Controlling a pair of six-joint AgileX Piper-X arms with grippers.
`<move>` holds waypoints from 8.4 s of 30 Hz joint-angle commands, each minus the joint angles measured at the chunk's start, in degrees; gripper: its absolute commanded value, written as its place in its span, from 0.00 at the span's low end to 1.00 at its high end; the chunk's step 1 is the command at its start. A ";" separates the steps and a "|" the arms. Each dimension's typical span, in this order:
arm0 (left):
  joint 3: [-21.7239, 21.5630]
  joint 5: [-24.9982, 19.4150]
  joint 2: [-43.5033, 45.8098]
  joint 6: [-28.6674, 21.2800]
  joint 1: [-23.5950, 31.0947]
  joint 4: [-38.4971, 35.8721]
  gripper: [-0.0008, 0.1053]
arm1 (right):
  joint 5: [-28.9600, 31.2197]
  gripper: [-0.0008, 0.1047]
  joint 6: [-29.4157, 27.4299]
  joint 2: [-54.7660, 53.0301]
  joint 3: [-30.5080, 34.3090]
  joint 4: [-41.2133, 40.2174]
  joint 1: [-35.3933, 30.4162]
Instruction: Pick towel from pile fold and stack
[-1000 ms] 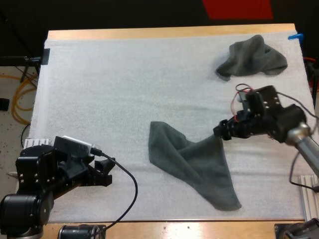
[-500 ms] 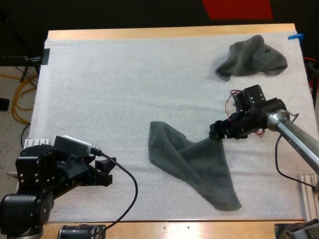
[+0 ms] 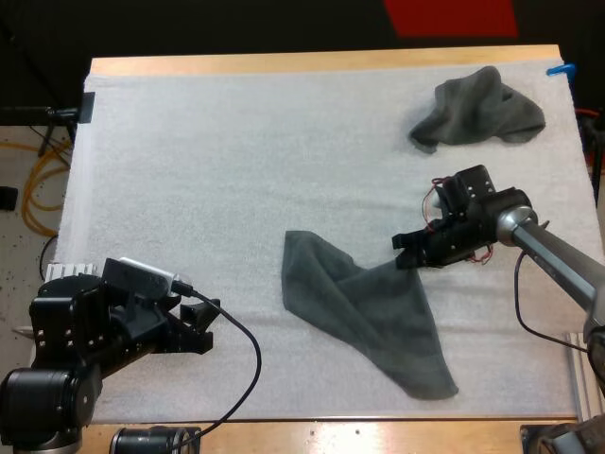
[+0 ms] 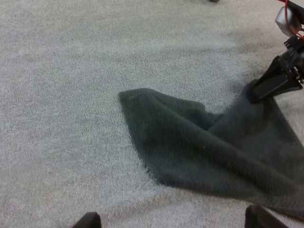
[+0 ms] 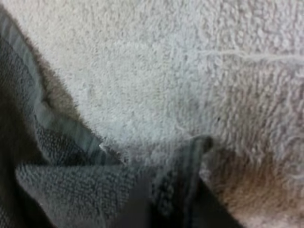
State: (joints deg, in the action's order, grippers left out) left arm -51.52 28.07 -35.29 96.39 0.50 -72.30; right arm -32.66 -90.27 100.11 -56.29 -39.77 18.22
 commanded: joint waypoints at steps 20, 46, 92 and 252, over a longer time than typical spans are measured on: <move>-0.33 7.60 -11.23 4.21 -1.40 10.71 0.57 | 18.74 0.01 -12.80 -6.95 0.06 -15.97 -0.22; -15.05 -8.23 -48.65 1.68 -22.79 25.10 0.57 | 18.74 0.01 -12.80 -6.95 0.06 -15.96 -0.22; -25.09 -2.24 -77.25 5.23 -22.79 20.70 0.57 | 18.74 0.01 -12.80 -6.95 0.06 -16.84 -0.22; -20.52 -20.65 -56.33 4.50 -17.64 52.98 0.56 | 46.89 0.64 -8.90 -3.77 -21.73 13.57 1.22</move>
State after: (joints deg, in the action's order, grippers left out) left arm -71.53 8.06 -93.02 100.83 -17.28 -18.03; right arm 14.95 -98.51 97.70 -77.33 -24.95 19.59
